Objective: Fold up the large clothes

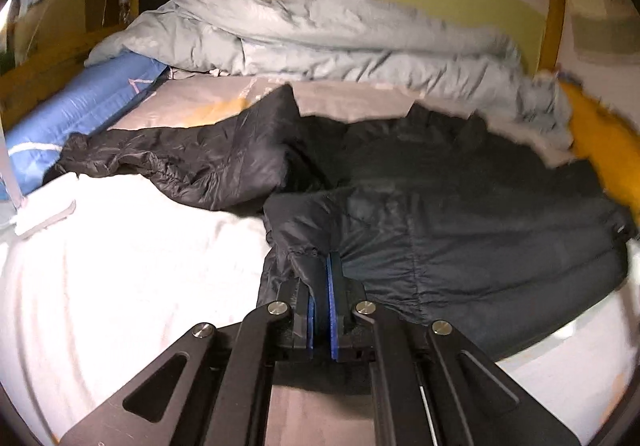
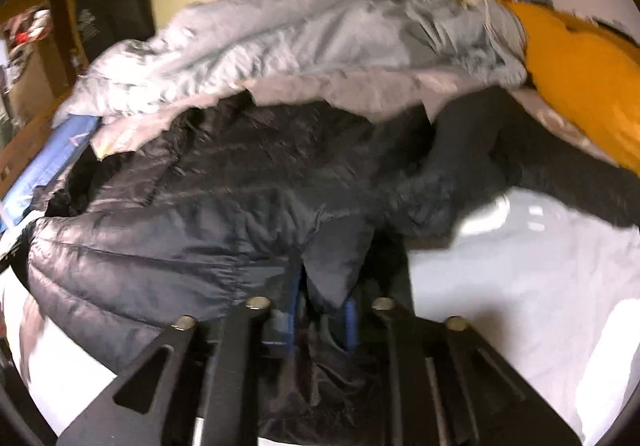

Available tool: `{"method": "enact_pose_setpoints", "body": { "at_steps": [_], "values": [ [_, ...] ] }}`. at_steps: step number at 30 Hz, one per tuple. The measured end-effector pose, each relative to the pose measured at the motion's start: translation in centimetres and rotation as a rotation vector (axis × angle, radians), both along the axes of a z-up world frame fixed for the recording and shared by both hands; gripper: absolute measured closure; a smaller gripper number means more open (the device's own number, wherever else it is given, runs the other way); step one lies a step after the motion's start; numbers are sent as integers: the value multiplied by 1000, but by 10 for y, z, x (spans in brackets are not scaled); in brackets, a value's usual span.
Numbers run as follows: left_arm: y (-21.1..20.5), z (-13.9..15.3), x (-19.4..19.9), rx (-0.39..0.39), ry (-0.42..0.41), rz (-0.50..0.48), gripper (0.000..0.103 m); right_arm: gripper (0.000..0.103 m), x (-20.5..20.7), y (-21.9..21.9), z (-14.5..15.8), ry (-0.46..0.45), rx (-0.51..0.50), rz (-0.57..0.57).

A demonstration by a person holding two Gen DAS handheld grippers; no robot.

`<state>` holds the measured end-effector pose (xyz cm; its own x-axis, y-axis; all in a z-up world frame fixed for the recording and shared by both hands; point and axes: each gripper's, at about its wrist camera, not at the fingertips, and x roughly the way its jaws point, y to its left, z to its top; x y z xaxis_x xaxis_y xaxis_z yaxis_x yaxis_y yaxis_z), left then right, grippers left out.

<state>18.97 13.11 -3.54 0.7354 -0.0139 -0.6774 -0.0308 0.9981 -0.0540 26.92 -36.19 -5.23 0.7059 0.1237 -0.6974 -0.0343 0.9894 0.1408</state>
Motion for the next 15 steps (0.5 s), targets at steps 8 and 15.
{"method": "enact_pose_setpoints", "body": {
  "at_steps": [8,15],
  "values": [
    [0,-16,17,66,39,22,22,23,-8,-40,-4,41,33,-113],
    [30,-37,32,-178,161,39,17,22,8,-47,-31,160,171,-92]
  ]
}}
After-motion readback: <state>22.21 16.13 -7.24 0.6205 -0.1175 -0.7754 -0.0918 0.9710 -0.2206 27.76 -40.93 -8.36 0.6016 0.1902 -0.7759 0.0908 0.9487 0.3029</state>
